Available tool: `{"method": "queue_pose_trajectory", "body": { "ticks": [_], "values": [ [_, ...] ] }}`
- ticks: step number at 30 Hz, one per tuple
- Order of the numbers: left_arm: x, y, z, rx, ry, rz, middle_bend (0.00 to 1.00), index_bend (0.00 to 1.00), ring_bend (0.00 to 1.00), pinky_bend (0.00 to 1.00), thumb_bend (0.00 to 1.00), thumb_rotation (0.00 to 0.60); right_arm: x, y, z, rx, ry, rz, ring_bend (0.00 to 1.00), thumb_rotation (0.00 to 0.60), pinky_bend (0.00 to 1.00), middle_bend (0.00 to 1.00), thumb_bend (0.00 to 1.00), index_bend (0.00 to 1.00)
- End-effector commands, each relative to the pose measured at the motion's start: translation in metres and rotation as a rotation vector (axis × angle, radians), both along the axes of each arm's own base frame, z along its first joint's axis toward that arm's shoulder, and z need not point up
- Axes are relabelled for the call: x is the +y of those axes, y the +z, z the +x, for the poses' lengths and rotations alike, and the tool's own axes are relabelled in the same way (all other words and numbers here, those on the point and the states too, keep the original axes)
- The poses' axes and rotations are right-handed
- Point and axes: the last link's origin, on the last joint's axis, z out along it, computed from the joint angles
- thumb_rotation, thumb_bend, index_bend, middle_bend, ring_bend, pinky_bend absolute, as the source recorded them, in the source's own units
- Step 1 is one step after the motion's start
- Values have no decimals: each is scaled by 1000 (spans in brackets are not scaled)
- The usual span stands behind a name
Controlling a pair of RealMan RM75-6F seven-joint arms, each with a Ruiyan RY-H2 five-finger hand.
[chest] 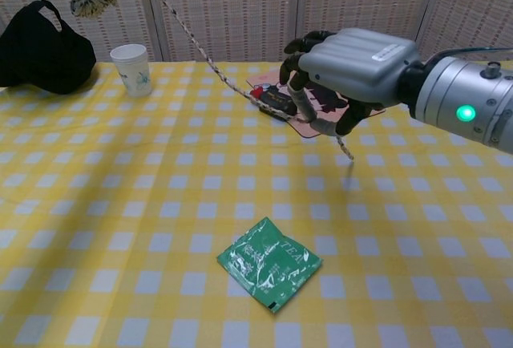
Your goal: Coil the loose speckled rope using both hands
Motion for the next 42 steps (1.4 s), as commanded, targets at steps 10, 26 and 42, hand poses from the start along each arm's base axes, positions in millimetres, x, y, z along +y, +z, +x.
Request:
{"method": "queue_pose_trajectory", "body": {
  "ticks": [10,26,42],
  "values": [
    [-5,-37,-8,350,0,62,788,750,545,91,238,600,7,31,80,-149,121,4,0,600,0,218,520,649],
    [-32,-86,-10,451,-81,-40,788,750,545,91,237,600,-10,35,124,-229,123,-49,0,600,0,209,519,649],
    [-68,-102,6,322,-267,-149,789,750,545,91,237,600,-30,28,112,-212,68,-80,0,600,0,209,520,649]
  ]
}}
